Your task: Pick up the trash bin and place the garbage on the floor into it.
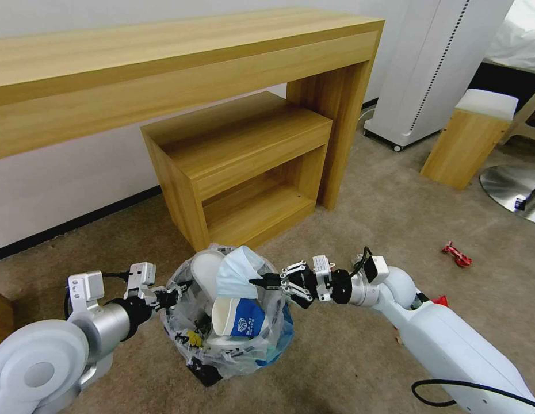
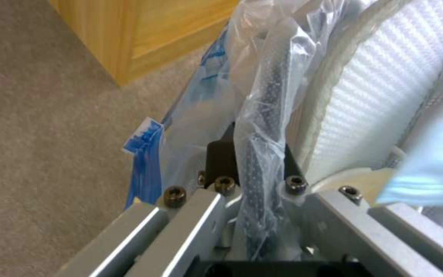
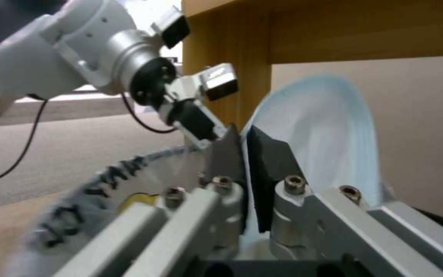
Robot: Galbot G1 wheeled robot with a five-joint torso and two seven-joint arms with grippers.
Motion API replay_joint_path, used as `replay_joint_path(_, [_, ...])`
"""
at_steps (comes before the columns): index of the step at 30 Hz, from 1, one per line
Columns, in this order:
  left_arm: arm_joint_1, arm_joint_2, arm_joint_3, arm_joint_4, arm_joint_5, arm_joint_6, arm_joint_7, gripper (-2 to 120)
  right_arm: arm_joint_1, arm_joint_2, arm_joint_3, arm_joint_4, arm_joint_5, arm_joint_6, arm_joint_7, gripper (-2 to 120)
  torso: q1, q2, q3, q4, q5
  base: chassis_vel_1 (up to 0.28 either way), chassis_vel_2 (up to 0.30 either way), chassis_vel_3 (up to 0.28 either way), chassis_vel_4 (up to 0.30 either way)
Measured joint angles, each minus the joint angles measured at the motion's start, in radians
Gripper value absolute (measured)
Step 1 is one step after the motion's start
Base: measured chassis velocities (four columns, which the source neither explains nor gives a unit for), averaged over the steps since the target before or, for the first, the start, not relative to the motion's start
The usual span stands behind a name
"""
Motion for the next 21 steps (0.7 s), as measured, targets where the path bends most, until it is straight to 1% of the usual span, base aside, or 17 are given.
replay_joint_path(1, [0.000, 0.000, 0.000, 0.000, 0.000, 0.000, 0.000, 1, 0.000, 0.000, 0.000, 0.000, 0.000, 0.000, 0.000, 5, 0.000, 0.000, 0.000, 0.0000, 0.0000, 0.000, 0.000, 0.000, 0.000])
replay_joint_path(3, [0.002, -0.004, 0.005, -0.005, -0.003, 0.000, 0.000, 1, 0.000, 0.001, 0.000, -0.004, -0.001, 0.001, 0.003, 13, 0.000, 0.000, 0.000, 0.0000, -0.0002, 0.000, 0.000, 0.000, 0.000])
replay_joint_path(4, [0.003, -0.008, 0.010, -0.009, -0.006, 0.000, -0.001, 1, 0.001, 0.002, 0.000, -0.008, -0.005, 0.002, 0.003, 22, 0.000, 0.000, 0.000, 0.0000, 0.0000, 0.000, 0.000, 0.000, 0.000])
replay_joint_path(5, [0.003, -0.008, 0.010, -0.009, -0.006, 0.000, -0.001, 1, 0.001, 0.002, 0.000, -0.008, -0.005, 0.002, 0.003, 22, 0.000, 0.000, 0.000, 0.0000, 0.0000, 0.000, 0.000, 0.000, 0.000])
replay_joint_path(7, [0.005, -0.012, 0.013, -0.013, -0.017, 0.000, -0.007, 1, 0.001, 0.001, 0.001, -0.009, -0.005, 0.002, 0.003, 32, 0.000, 0.000, 0.000, 0.0000, -0.0001, 0.000, 0.000, 0.000, 0.000])
replay_joint_path(8, [0.005, -0.012, 0.013, -0.013, -0.017, 0.000, -0.007, 1, 0.001, 0.001, 0.001, -0.009, -0.005, 0.002, 0.003, 32, 0.000, 0.000, 0.000, 0.0000, -0.0001, 0.000, 0.000, 0.000, 0.000])
replay_joint_path(11, [0.008, -0.007, 0.006, -0.016, -0.026, 0.000, -0.010, 1, 0.001, -0.002, 0.009, -0.005, -0.005, 0.002, -0.003, 48, 0.000, 0.000, 0.000, -0.0001, -0.0001, 0.000, 0.000, 0.000, 0.000])
replay_joint_path(12, [0.008, -0.007, 0.006, -0.016, -0.026, 0.000, -0.010, 1, 0.001, -0.002, 0.009, -0.005, -0.005, 0.002, -0.003, 48, 0.000, 0.000, 0.000, -0.0001, -0.0001, 0.000, 0.000, 0.000, 0.000])
replay_joint_path(14, [0.010, -0.008, 0.007, -0.021, -0.026, 0.000, -0.010, 1, 0.001, -0.003, 0.014, -0.003, -0.005, 0.002, -0.004, 55, 0.000, 0.000, 0.000, 0.0000, -0.0002, 0.000, 0.000, 0.000, 0.000])
replay_joint_path(15, [0.010, -0.008, 0.007, -0.021, -0.026, 0.000, -0.010, 1, 0.001, -0.003, 0.014, -0.003, -0.005, 0.002, -0.004, 55, 0.000, 0.000, 0.000, 0.0000, -0.0002, 0.000, 0.000, 0.000, 0.000])
replay_joint_path(16, [0.011, -0.008, 0.007, -0.024, -0.026, 0.000, -0.010, 1, -0.001, -0.003, 0.018, -0.002, -0.005, 0.001, -0.005, 62, 0.000, 0.000, 0.000, 0.0000, -0.0002, 0.000, 0.000, 0.000, 0.000])
replay_joint_path(17, [0.011, -0.008, 0.007, -0.026, -0.026, 0.000, -0.010, 1, -0.002, -0.003, 0.021, -0.002, -0.005, 0.001, -0.005, 67, 0.000, 0.000, 0.000, 0.0000, -0.0001, 0.000, 0.000, 0.000, 0.000])
replay_joint_path(18, [0.011, -0.008, 0.007, -0.026, -0.026, 0.000, -0.010, 1, -0.002, -0.003, 0.021, -0.002, -0.005, 0.001, -0.005, 67, 0.000, 0.000, 0.000, 0.0000, -0.0001, 0.000, 0.000, 0.000, 0.000])
replay_joint_path(20, [0.010, -0.003, 0.007, -0.027, -0.027, 0.000, -0.010, 1, -0.005, -0.006, 0.027, -0.003, -0.004, 0.000, -0.005, 79, 0.000, 0.000, 0.000, 0.0000, -0.0001, 0.000, 0.000, 0.000, 0.000])
replay_joint_path(21, [0.010, -0.003, 0.007, -0.027, -0.027, 0.000, -0.010, 1, -0.005, -0.006, 0.027, -0.003, -0.004, 0.000, -0.005, 79, 0.000, 0.000, 0.000, 0.0000, -0.0001, 0.000, 0.000, 0.000, 0.000])
